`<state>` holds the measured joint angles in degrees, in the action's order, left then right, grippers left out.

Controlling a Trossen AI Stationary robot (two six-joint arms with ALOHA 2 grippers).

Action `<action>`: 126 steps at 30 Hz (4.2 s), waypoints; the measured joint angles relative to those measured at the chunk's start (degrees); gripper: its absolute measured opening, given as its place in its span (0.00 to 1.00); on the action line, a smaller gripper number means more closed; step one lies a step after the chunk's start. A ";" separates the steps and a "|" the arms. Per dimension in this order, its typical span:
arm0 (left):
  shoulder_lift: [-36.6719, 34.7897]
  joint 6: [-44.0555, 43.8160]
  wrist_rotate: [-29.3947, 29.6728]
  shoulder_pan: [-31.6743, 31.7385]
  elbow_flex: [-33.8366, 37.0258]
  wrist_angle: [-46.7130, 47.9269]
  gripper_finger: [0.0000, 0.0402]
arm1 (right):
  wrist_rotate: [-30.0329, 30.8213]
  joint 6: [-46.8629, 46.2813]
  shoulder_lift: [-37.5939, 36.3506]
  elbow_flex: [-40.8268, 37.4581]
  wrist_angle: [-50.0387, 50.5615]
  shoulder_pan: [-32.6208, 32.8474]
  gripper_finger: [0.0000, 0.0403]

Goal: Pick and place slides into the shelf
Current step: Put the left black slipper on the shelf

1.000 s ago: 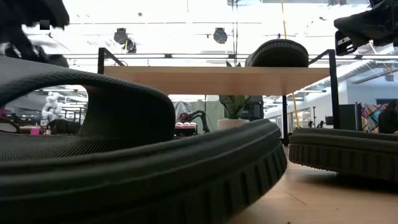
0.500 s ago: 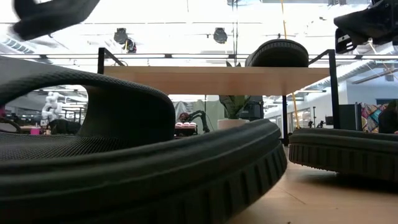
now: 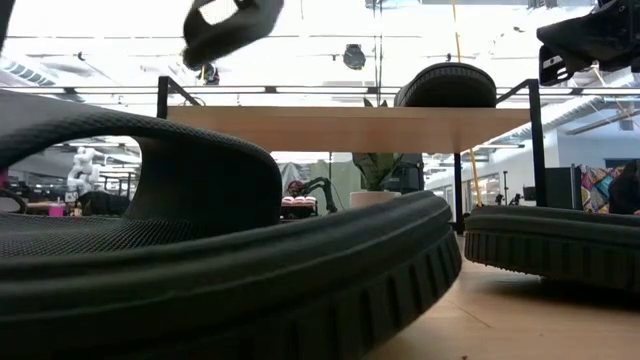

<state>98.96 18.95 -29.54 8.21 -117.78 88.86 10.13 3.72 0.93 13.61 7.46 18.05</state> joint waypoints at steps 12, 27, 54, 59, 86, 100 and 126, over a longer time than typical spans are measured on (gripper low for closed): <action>11.88 3.36 -11.09 9.10 -10.95 1.23 0.00 | 0.00 -0.90 -0.02 -0.76 -1.78 0.02 0.00; 16.06 3.46 -9.46 11.68 -10.29 1.05 0.00 | -1.88 0.44 0.00 -2.73 -6.44 0.00 0.00; 15.98 3.02 -4.34 11.54 -4.61 -0.72 0.08 | -2.84 0.09 0.00 -2.78 -6.42 0.00 0.00; 15.98 0.33 -4.02 11.60 -4.61 -1.06 0.20 | -2.83 0.05 0.00 -2.78 -6.42 0.00 0.00; 9.69 5.99 7.05 8.71 -4.61 -1.41 0.52 | -2.80 -0.02 0.02 -2.80 -6.36 0.00 0.00; 2.23 -6.66 15.06 4.27 -3.19 0.94 0.02 | -2.88 -0.84 0.02 -2.80 -5.37 0.00 0.00; -2.27 -14.98 26.62 -3.58 27.96 -6.27 0.00 | -2.78 -1.11 0.02 -2.80 -5.90 0.00 0.00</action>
<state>96.69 3.98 -2.92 4.63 -89.82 82.59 7.35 2.61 0.95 10.81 1.56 18.04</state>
